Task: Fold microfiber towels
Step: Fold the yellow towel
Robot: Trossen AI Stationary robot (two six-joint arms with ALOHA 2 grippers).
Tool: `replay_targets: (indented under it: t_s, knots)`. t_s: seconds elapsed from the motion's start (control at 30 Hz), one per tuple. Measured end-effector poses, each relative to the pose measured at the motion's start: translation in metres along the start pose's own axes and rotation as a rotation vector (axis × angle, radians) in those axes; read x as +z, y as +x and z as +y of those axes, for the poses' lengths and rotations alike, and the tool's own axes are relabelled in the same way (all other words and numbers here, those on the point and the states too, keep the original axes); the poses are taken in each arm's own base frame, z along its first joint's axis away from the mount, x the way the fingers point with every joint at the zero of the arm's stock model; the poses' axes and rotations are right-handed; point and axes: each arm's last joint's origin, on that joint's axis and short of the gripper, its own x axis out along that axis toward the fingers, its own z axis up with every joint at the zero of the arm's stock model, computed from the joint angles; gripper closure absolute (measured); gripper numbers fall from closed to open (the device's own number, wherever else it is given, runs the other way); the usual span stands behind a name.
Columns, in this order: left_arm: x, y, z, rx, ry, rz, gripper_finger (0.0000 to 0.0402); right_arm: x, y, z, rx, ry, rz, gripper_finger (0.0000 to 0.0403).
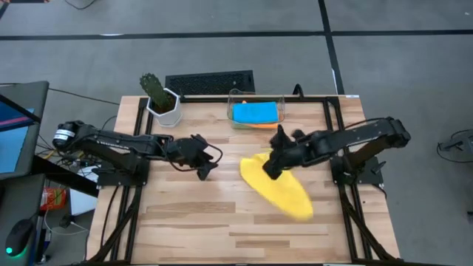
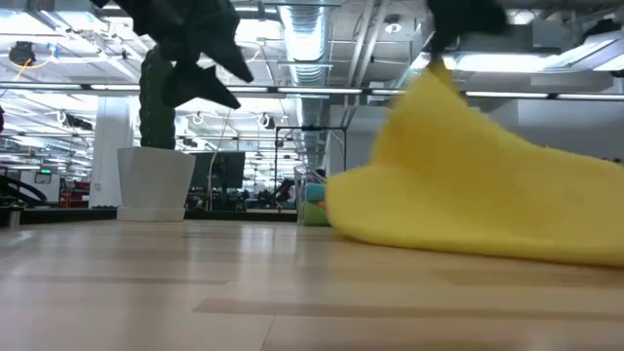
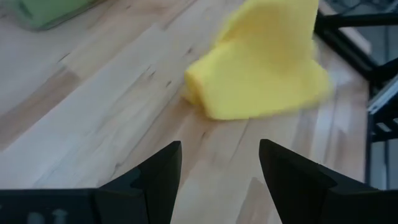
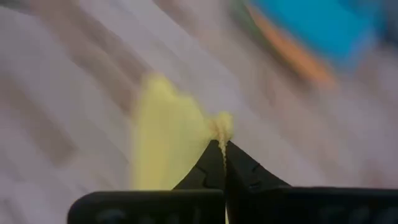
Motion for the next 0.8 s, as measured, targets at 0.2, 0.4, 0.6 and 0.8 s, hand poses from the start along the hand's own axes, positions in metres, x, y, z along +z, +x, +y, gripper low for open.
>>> replay_targets:
  t_s: [0.2, 0.4, 0.6, 0.8]
  knots:
    - [0.012, -0.002, 0.000, -0.043, 0.008, -0.020, 0.0193, 0.022, -0.022, 0.042, 0.139, -0.236, -0.178, 0.0394]
    - [0.011, -0.003, -0.001, -0.040, 0.026, -0.013, 0.0193, -0.028, 0.014, 0.098, 0.143, -0.418, 0.000, 0.0394]
    - [0.000, 0.002, -0.004, -0.009, 0.132, -0.026, 0.0193, -0.063, 0.055, 0.130, 0.132, -0.445, 0.160, 0.0394]
    - [-0.013, 0.025, -0.013, 0.001, 0.304, -0.019, 0.0193, -0.065, 0.058, 0.137, 0.170, -0.357, 0.161, 0.0393]
